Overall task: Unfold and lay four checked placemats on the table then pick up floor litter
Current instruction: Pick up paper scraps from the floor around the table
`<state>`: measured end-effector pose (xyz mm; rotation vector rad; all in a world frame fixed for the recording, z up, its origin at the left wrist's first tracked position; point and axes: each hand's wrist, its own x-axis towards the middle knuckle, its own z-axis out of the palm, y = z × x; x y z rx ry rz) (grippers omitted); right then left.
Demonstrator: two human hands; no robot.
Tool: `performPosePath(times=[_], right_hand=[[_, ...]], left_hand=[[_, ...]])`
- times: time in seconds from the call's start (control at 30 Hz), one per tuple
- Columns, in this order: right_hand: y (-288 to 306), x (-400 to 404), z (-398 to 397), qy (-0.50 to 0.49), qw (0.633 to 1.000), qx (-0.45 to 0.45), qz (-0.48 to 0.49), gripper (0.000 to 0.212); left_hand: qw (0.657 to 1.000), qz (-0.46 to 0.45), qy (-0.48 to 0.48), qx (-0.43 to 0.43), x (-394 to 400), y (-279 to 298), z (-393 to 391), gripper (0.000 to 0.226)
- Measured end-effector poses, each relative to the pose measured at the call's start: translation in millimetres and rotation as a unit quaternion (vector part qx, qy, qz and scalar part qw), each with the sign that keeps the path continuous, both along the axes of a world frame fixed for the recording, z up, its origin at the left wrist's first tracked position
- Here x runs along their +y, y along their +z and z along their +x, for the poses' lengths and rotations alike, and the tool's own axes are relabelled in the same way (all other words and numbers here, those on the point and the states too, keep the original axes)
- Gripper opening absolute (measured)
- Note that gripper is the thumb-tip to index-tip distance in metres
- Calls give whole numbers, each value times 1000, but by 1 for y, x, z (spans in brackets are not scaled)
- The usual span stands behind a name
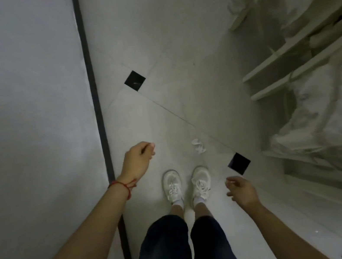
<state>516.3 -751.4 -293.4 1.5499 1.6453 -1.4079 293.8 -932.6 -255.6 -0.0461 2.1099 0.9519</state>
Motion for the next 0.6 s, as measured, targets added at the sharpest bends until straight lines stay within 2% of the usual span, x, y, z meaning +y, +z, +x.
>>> performPosePath(times=[0.13,0.33,0.4,0.5,0.6], right_hand=[[-91,14,-25,114,993,-13,19,30],[-246,33,-70,297,954,-8,40,38],[-295,36,-78,359,931,4,59,43],[-359,38,-86,420,900,21,113,48],[-415,39,-85,531,830,57,160,58]], left_hand=[[999,-8,24,-35,23,-89,-1,26],[993,-47,17,-103,25,-238,25,28],[991,-62,14,-117,18,-280,37,29],[985,-106,-58,-123,2,-333,56,33],[978,-133,-90,-130,-15,-373,70,35]])
